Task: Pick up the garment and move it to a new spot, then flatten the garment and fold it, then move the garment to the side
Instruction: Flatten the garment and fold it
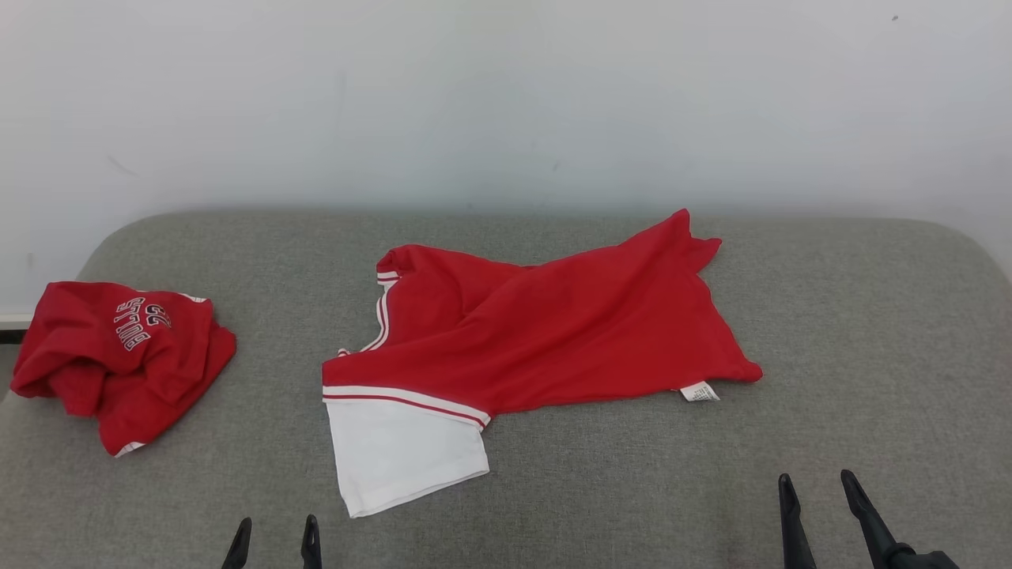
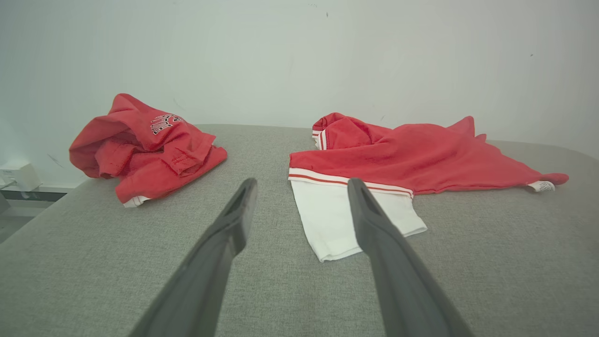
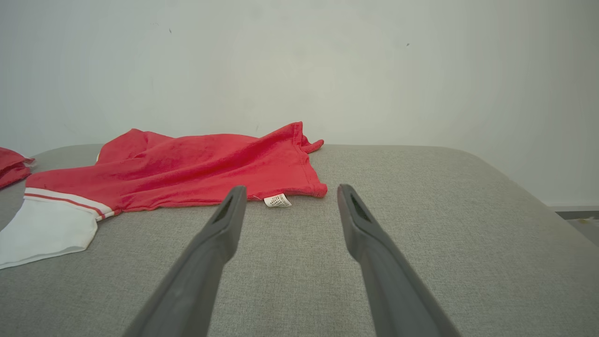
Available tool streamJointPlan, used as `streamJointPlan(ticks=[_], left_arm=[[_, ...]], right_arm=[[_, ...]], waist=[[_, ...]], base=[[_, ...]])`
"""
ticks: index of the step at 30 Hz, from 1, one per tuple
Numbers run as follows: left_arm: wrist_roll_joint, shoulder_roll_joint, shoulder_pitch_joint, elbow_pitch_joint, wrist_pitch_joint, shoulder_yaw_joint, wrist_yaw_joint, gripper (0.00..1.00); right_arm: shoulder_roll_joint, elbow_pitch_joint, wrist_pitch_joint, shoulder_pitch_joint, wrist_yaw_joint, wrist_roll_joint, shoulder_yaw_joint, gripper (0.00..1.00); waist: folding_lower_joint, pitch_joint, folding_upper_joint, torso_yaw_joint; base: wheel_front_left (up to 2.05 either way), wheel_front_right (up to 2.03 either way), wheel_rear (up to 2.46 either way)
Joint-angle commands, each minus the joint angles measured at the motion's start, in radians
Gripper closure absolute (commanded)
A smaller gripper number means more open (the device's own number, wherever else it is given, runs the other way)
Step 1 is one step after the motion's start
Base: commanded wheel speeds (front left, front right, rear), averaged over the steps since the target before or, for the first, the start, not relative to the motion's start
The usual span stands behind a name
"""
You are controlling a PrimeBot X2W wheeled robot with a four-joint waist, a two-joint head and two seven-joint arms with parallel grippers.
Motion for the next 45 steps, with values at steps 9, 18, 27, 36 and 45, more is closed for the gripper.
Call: streamJointPlan(ticks=[9,18,27,36,45], left_arm=[[-0.025,0.000,0.014,0.018,-0.003,-0.009,0.004,0.00],[-0.065,0.001,-0.196,0.292,0.034,-0.094,-0.008,0.00],[-0.108,0.001,-0.430,0.500,0.178,-0.161,0.074,0.00],[-0.183,0.001,-0.527,0.612,0.199,-0.194,0.155,0.00],[-0.261,-0.002,-0.538,0.640,0.189,-0.280,0.163,0.00]], right_arm=[[0.001,0.011,0.027,-0.015,0.001,0.020,0.027,0.00],[-0.056,0.185,0.331,-0.242,0.001,0.006,-0.001,0.00],[-0.112,0.434,0.475,-0.536,0.001,-0.008,0.002,0.00],[-0.131,0.653,0.423,-0.733,0.001,-0.050,-0.007,0.00],[-0.138,0.815,0.344,-0.824,0.001,-0.067,0.057,0.00]], waist=[[0.0001,0.009,0.0002,-0.001],[0.0001,0.059,0.0002,-0.013],[0.0001,0.164,0.0002,-0.016],[0.0001,0.255,0.0002,0.008],[0.0001,0.298,0.0002,0.040]], base=[[0.00,0.00,0.00],[0.00,0.00,0.00],[0.00,0.00,0.00],[0.00,0.00,0.00],[0.00,0.00,0.00]])
